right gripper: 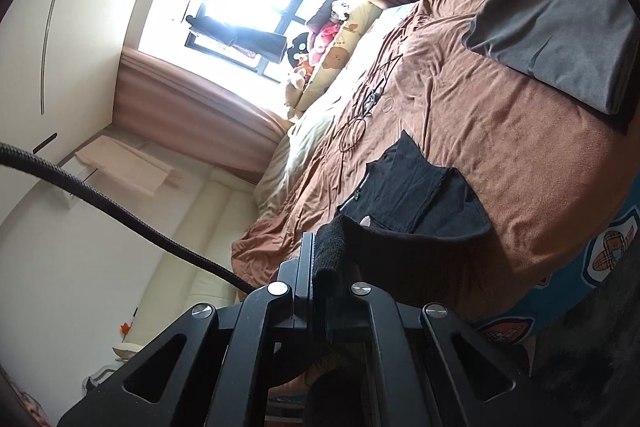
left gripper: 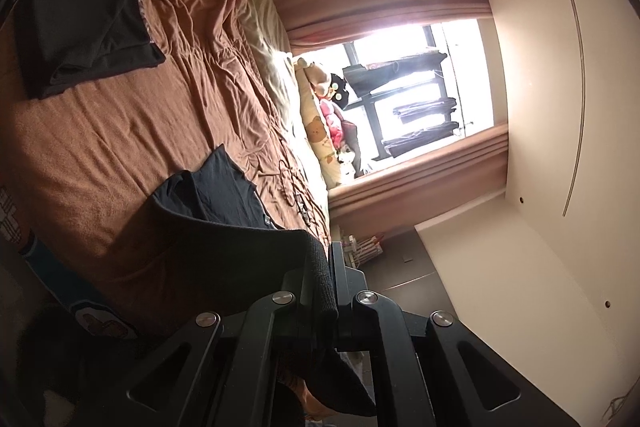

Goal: Fold small clothes
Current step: 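Lay the hem down over the collar with both tools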

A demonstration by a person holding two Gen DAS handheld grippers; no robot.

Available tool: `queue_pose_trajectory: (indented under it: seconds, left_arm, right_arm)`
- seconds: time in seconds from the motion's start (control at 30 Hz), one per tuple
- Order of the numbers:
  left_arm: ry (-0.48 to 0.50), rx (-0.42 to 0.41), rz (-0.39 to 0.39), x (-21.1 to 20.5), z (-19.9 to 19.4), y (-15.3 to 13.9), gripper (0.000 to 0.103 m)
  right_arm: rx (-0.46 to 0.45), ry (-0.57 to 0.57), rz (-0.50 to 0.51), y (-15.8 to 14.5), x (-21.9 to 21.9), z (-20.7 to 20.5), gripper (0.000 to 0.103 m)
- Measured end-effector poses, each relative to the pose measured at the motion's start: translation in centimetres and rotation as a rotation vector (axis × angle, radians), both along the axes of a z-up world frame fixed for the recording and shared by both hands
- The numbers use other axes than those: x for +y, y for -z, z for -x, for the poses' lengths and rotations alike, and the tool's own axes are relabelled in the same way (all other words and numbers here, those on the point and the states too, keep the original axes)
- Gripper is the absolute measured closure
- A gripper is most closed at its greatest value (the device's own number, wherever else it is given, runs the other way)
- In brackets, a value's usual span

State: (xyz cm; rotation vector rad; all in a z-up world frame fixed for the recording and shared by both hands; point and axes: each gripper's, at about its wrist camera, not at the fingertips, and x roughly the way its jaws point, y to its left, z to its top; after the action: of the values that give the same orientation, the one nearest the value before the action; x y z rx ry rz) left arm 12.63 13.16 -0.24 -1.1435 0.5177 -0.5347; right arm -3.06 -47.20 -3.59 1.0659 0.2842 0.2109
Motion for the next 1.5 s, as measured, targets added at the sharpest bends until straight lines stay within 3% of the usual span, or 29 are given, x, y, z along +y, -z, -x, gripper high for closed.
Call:
queue_pose_trajectory:
  seconds: [0.53, 0.87, 1.13, 1.5]
  left_arm:
    - [0.006, -0.005, -0.053, -2.5, -12.5, -4.6, 0.099]
    - [0.006, 0.008, -0.11, -4.3, -20.9, -5.7, 0.099]
    - [0.013, 0.06, -0.149, -5.7, -27.4, -3.7, 0.099]
    - [0.022, 0.187, -0.213, -7.5, -36.1, 2.4, 0.099]
  right_arm:
    - [-0.019, 0.024, 0.029, -4.3, -1.8, -13.0, 0.103]
    - [-0.011, 0.021, 0.058, -5.3, -2.9, -21.7, 0.103]
    - [0.057, 0.03, 0.061, -4.1, -4.0, -28.6, 0.103]
    - [0.167, 0.026, 0.062, -0.4, -4.8, -37.1, 0.103]
